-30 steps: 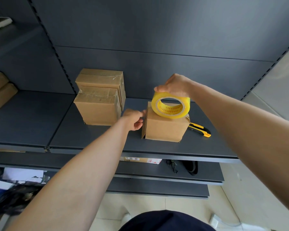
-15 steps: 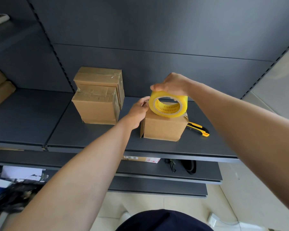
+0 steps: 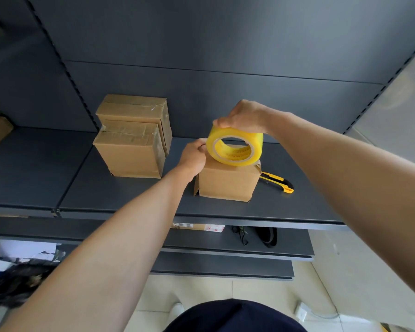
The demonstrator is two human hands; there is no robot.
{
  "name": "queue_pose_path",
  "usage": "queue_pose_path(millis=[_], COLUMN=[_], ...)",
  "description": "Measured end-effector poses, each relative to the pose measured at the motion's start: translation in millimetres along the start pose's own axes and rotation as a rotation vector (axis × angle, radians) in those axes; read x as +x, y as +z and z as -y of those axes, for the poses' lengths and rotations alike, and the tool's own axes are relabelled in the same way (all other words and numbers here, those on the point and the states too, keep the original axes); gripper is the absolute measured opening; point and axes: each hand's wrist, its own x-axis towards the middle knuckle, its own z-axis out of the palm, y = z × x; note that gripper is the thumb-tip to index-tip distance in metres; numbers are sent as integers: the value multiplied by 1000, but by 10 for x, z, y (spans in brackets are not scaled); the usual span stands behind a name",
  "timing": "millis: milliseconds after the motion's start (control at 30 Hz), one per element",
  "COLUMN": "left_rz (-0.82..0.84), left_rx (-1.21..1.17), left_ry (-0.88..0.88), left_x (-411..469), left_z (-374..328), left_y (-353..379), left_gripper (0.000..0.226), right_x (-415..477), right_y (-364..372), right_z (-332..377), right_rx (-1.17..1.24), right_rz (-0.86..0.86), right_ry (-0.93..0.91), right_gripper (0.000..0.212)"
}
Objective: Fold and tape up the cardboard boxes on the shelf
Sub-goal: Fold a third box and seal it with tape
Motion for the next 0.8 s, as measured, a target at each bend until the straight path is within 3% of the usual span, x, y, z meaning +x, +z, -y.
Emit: queue_pose_path(millis=[333,500,800], left_rz=[-18,-46,-21], left_rx=[87,118,125], left_ry=[44,70,67], left_x=[-24,-44,-62], left_z=[-62,-88,-122], left_y=[56,48,136], left_gripper=[41,43,42], right_x=[-64,-175,-231], right_y=[-67,-127,-265], right_z=[-139,-373,-761], right_rx=[-168,-362,-210], right_rz=[6,39,57], right_ry=[25,83,116], right_gripper=[54,54,58])
